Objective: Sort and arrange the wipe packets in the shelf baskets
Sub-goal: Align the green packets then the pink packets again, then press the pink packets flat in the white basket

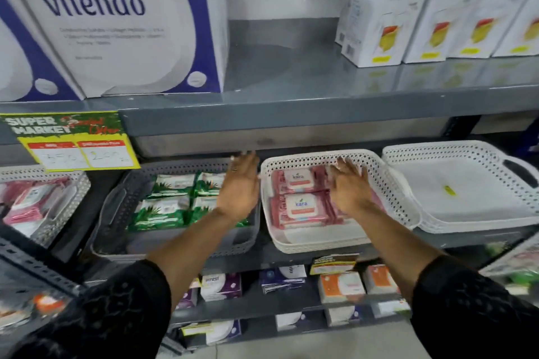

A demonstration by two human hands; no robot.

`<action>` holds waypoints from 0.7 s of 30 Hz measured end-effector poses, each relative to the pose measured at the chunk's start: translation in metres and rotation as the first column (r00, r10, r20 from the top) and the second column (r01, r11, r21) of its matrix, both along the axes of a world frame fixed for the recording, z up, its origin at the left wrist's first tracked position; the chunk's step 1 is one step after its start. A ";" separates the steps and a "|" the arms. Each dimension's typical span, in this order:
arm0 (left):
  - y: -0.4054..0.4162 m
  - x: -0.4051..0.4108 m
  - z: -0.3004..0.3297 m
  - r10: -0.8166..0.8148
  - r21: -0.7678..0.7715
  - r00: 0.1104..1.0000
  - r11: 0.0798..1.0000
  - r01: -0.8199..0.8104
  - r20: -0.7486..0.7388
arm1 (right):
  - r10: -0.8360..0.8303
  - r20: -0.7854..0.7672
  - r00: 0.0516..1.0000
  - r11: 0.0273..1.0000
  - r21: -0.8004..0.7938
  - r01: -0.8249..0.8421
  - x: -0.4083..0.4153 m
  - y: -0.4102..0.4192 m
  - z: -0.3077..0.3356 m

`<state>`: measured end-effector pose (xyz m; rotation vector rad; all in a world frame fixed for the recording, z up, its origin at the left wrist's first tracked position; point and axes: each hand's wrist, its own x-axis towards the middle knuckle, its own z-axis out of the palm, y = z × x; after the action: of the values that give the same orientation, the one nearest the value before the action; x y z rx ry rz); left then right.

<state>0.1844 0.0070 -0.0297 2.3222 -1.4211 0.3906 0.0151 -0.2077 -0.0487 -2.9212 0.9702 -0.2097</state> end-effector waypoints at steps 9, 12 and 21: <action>-0.094 -0.071 -0.053 0.135 0.447 0.944 0.894 0.015 -0.301 | 0.136 -0.095 0.986 0.978 0.172 -0.118 -0.039 -0.044 -0.030; -0.099 -0.070 -0.058 0.175 0.421 0.921 0.907 -0.014 -0.347 | 0.183 -0.055 0.981 0.961 0.223 -0.167 -0.034 -0.048 -0.034; -0.105 -0.066 -0.060 0.164 0.407 0.942 0.913 -0.032 -0.293 | 0.254 0.023 0.967 0.953 0.166 -0.255 -0.028 -0.060 -0.043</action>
<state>0.1186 -0.0976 -0.0899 2.6280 -1.3140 -0.2764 -0.0125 -0.2679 -0.0915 -2.8503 0.5692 -0.1102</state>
